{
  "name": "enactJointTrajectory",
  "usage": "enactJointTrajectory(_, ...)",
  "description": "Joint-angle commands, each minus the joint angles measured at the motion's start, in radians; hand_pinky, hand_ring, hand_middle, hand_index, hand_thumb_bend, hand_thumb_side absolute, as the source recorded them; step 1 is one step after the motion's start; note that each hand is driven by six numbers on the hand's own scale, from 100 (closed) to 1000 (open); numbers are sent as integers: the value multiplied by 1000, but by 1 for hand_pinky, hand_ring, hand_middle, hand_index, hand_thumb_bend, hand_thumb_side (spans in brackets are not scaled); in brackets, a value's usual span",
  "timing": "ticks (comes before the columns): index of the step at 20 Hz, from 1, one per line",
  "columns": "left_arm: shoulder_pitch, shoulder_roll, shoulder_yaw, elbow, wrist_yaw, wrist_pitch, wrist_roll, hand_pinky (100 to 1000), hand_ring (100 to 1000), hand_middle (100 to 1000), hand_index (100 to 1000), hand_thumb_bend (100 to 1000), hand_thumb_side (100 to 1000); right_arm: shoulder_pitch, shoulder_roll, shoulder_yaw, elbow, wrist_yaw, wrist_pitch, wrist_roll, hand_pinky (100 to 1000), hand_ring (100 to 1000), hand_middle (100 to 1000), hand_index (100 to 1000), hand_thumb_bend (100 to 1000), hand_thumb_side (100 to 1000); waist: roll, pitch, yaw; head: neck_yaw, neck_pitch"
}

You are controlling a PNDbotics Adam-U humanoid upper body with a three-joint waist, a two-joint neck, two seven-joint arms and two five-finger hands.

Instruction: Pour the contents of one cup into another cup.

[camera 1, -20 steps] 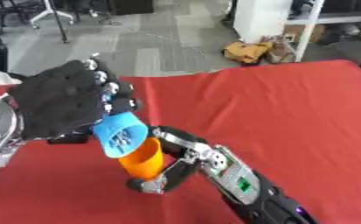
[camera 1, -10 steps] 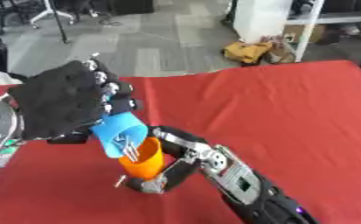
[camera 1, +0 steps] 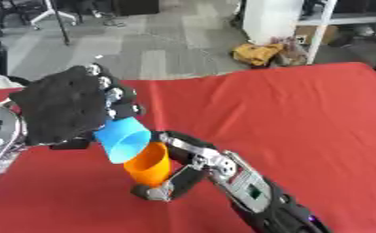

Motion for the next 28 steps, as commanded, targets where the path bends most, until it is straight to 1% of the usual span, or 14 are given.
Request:
enactJointTrajectory(1, -24, 10, 7, -3, -10, 3, 11, 231, 241, 298, 665, 719, 100, -22, -12, -7, -22, -7, 1, -3, 440, 279, 542, 790, 214, 100, 2, -20, -1, -1, -12)
enactJointTrajectory(10, -30, 4, 6, -2, -42, 13, 28, 236, 243, 299, 667, 715, 100, -25, -12, -3, -24, -7, 2, -1, 438, 277, 541, 789, 214, 100, 3, -21, 0, -1, -14)
enactJointTrajectory(20, -31, -5, -5, 8, -123, 21, 54, 240, 245, 301, 671, 715, 100, -25, -11, 0, -23, -4, 4, -1, 435, 275, 540, 788, 214, 100, 2, -19, -1, -1, -13)
enactJointTrajectory(25, -30, -3, 7, 8, -135, 33, 68, 243, 245, 302, 671, 709, 100, -25, -11, -1, -22, -4, 5, -2, 434, 275, 540, 788, 213, 100, 2, -20, -1, -2, -14)
enactJointTrajectory(28, -37, 5, 27, -12, -125, 54, 74, 250, 248, 303, 672, 702, 100, -24, -11, -2, -22, -3, 5, -4, 433, 274, 540, 787, 213, 100, 2, -21, 0, -2, -14)
